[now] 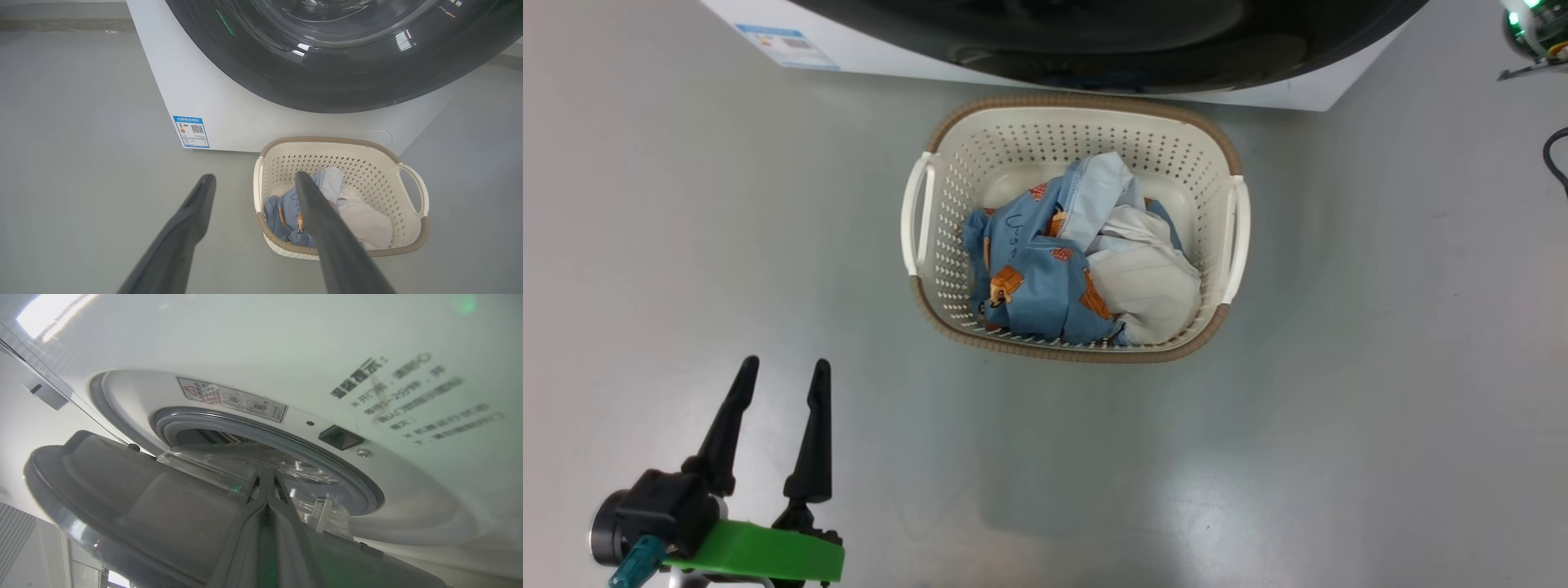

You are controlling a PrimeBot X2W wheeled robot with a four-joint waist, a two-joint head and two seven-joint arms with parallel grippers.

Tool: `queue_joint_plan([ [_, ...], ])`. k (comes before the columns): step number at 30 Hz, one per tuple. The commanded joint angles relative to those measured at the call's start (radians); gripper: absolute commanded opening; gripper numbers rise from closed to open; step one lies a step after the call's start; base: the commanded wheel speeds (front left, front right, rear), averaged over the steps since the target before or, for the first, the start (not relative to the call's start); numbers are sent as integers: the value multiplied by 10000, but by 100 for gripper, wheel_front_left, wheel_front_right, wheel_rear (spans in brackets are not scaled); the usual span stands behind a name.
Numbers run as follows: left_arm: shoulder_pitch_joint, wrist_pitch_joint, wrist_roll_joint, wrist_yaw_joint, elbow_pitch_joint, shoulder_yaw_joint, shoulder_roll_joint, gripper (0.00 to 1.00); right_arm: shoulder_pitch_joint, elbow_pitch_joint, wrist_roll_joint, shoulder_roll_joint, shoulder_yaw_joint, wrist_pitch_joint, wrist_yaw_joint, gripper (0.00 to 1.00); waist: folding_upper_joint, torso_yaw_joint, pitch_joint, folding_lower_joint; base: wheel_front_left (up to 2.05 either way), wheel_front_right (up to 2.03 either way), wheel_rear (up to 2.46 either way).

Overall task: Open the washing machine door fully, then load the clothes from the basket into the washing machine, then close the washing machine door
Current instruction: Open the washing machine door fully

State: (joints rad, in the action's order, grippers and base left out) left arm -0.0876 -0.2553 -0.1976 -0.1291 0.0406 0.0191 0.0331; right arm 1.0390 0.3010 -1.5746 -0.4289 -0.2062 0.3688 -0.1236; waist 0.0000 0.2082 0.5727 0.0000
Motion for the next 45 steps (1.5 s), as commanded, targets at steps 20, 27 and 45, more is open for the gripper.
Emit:
queue_joint_plan([
  [20, -119, -65, 108, -16, -173, -443, 194, 100, -548, -606, -135, 748, -833, 1284, -71, 0, 0, -480, -261, 0, 0, 0, 0],
  [27, -98, -65, 104, -16, -112, -468, 251, 100, -931, -736, -121, 872, -1077, 1639, -71, 0, 0, -660, -497, 0, 0, 0, 0],
  [45, 81, -65, 130, -16, 68, -597, 251, 100, -2343, -1648, -353, 1501, -2264, 3269, -71, 0, 0, -1023, -1467, 0, 0, 0, 0],
])
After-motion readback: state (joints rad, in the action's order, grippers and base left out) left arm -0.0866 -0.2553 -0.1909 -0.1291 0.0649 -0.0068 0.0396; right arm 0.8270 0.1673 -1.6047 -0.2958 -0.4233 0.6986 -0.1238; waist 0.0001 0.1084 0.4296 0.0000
